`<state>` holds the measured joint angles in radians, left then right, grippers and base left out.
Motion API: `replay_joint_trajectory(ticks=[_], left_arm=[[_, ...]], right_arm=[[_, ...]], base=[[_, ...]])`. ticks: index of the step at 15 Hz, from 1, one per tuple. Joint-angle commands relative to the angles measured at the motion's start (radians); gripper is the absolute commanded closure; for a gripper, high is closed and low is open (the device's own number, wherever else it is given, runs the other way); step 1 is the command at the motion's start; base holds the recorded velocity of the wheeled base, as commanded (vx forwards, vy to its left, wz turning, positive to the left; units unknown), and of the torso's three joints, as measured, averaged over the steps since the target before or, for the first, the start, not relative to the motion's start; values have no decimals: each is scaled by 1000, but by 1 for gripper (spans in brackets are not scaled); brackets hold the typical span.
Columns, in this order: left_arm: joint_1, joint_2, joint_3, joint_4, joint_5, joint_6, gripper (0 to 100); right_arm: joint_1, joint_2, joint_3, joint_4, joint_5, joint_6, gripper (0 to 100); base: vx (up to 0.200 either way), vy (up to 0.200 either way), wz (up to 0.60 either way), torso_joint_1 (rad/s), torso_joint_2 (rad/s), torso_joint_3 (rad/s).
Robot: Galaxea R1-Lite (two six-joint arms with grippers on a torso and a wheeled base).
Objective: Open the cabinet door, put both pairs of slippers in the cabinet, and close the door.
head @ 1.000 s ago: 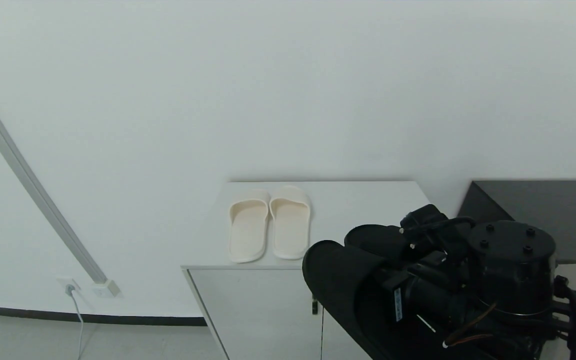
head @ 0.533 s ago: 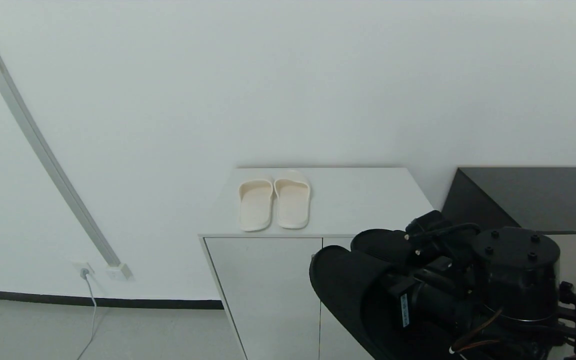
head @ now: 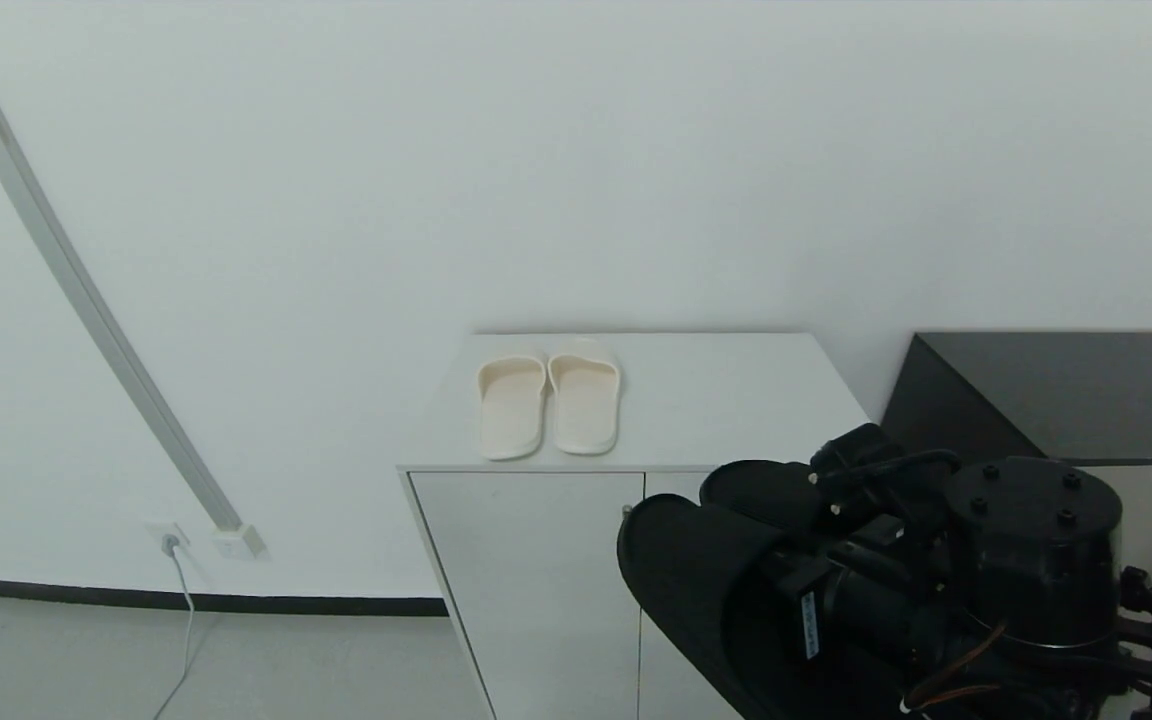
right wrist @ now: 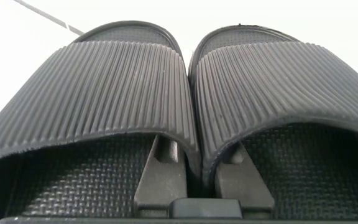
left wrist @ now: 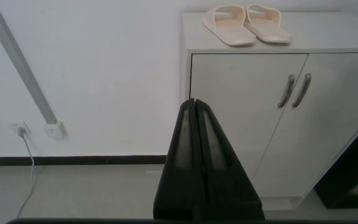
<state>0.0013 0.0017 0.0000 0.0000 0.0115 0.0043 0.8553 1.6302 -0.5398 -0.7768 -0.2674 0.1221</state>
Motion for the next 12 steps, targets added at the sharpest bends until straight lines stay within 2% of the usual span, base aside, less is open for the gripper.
replay_joint_trajectory(ticks=[1, 8, 11, 12], left_arm=[[0, 0, 0, 0, 1, 0, 100], [0, 0, 0, 0, 2, 0, 100], [0, 0, 0, 2, -5, 0, 100], [0, 0, 0, 2, -5, 0, 0]], right_arm=[[2, 2, 3, -1, 1, 1, 100], [2, -26, 12, -1, -7, -1, 100], [4, -7, 14, 1, -3, -1, 100], [8, -7, 14, 1, -1, -1, 100]], base=[[0, 0, 0, 0, 0, 0], [0, 0, 0, 0, 0, 0], [0, 0, 0, -128, 294, 162], [0, 0, 0, -154, 354, 222]])
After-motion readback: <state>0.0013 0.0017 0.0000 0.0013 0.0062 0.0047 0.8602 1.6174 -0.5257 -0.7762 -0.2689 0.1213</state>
